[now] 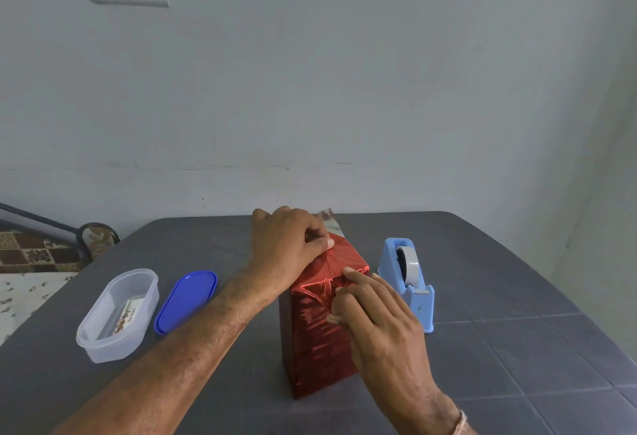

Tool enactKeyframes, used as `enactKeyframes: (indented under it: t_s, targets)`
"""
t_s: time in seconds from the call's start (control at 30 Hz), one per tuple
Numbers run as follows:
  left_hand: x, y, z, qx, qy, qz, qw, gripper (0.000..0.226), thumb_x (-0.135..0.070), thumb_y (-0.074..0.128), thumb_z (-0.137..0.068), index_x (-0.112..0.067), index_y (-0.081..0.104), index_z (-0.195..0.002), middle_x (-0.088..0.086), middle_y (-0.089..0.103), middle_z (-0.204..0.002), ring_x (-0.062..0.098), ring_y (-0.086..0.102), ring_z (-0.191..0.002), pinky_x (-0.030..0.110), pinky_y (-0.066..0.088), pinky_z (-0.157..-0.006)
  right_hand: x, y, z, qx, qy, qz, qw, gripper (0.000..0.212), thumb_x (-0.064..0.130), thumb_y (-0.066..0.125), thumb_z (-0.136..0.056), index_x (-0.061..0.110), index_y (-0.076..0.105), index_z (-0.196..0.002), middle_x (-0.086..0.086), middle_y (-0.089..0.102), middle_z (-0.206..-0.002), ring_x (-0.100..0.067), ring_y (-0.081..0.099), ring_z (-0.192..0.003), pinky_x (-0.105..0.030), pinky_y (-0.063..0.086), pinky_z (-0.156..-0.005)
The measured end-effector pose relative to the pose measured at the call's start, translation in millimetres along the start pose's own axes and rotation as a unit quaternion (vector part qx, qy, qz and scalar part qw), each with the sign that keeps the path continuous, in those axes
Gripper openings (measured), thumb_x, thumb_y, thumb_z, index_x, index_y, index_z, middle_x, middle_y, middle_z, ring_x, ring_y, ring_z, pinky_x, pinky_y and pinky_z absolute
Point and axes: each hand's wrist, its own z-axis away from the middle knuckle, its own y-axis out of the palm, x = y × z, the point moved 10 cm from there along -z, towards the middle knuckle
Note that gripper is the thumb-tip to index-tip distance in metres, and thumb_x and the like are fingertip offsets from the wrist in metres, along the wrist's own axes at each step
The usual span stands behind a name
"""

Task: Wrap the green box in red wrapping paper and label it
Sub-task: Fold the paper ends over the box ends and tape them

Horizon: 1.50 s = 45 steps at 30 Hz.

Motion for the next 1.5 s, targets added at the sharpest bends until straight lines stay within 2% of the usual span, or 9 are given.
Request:
enactKeyframes:
  t_s: [0.17,0.33,0.47,0.77,0.97,1.07,1.2,1.3,1.5]
  targets:
    - [-1.4,5.2,11.1,0.036,0.004,-0.02,0.999,0.051,-0.072,0.043,-0.095,-0.036,0.079,-0.091,-0.022,0.076,-0.094,0.001,0.066,-0.095,0.045,0.041,-0.102,-0.5,-1.2,3.4,-0.013,0.003,0.007,1.0,0.036,0.025,0.044,-0.111,0.016,0.069,-0.087,0.005,0.071,-0.099,-0.017,0.062,-0.129,-0.045,0.054,-0.1]
    - [1.7,16.1,25.9,0.115,-0.009,-0.004,0.993,0.105,-0.105,0.015,-0.061,-0.039,0.071,-0.12,-0.022,0.072,-0.114,0.005,0.061,-0.108,0.036,0.048,-0.097,0.2,-0.9,4.9,-0.032,0.002,0.015,0.999,0.029,0.023,0.055,-0.108,0.015,0.071,-0.085,0.003,0.072,-0.1,-0.019,0.064,-0.124,-0.046,0.053,-0.101]
    - [6.0,21.1,31.6,0.111,-0.022,0.042,0.993,0.107,-0.107,0.031,-0.055,-0.04,0.064,-0.132,-0.025,0.067,-0.123,-0.001,0.057,-0.113,0.027,0.047,-0.095,3.5,-7.1,7.4,-0.076,-0.005,0.038,0.996,0.036,0.022,0.054,-0.108,0.017,0.074,-0.079,0.004,0.074,-0.097,-0.018,0.069,-0.115,-0.051,0.052,-0.099]
    - [-1.3,13.4,33.6,0.111,-0.019,-0.004,0.994,0.093,-0.097,0.055,-0.06,-0.041,0.063,-0.133,-0.022,0.068,-0.12,0.003,0.055,-0.114,0.032,0.046,-0.098,2.3,-4.4,20.1,-0.1,0.017,0.103,0.99,0.025,0.03,0.064,-0.102,0.028,0.077,-0.081,0.016,0.074,-0.096,-0.019,0.071,-0.111,-0.056,0.039,-0.105]
    - [-4.1,9.7,34.7,0.093,-0.022,-0.021,0.995,0.081,-0.088,0.066,-0.065,-0.039,0.065,-0.13,-0.019,0.07,-0.114,0.006,0.057,-0.109,0.037,0.047,-0.098,-0.4,3.7,36.0,-0.045,0.008,0.089,0.995,0.017,0.024,0.069,-0.099,0.029,0.078,-0.113,0.012,0.073,-0.12,-0.019,0.067,-0.119,-0.058,0.041,-0.106]
    - [-4.7,12.3,35.6,0.092,-0.022,-0.04,0.995,0.083,-0.087,0.065,-0.065,-0.039,0.063,-0.132,-0.019,0.069,-0.113,0.007,0.056,-0.112,0.04,0.046,-0.1,-7.7,-1.2,40.4,-0.027,0.011,0.015,0.999,0.027,0.029,0.069,-0.099,0.027,0.069,-0.127,0.01,0.07,-0.127,-0.017,0.065,-0.12,-0.046,0.045,-0.106]
    - [-4.2,14.0,38.0,0.092,-0.03,-0.041,0.994,0.085,-0.086,0.066,-0.065,-0.038,0.061,-0.136,-0.018,0.068,-0.114,0.009,0.056,-0.114,0.038,0.045,-0.098,-66.4,-10.5,42.8,-0.009,0.212,-0.185,0.96,0.022,0.036,0.066,-0.099,0.029,0.063,-0.119,0.022,0.062,-0.118,-0.006,0.065,-0.105,-0.02,0.051,-0.084]
    - [-5.9,13.6,39.5,0.09,-0.029,-0.035,0.995,0.083,-0.085,0.067,-0.066,-0.039,0.062,-0.135,-0.018,0.068,-0.114,0.009,0.057,-0.112,0.033,0.04,-0.092,-132.0,-4.0,56.6,-0.002,0.381,-0.184,0.906,0.013,0.038,0.068,-0.094,0.032,0.068,-0.106,0.019,0.064,-0.108,-0.005,0.066,-0.094,-0.029,0.055,-0.071]
    - [-4.7,13.7,38.8,0.084,-0.028,-0.016,0.996,0.082,-0.085,0.068,-0.065,-0.039,0.063,-0.132,-0.018,0.068,-0.11,0.008,0.059,-0.104,0.036,0.047,-0.092,-219.5,40.1,90.6,0.167,0.583,-0.163,0.778,0.035,0.044,0.07,-0.094,0.013,0.073,-0.11,-0.001,0.07,-0.112,-0.014,0.066,-0.096,-0.033,0.054,-0.079]
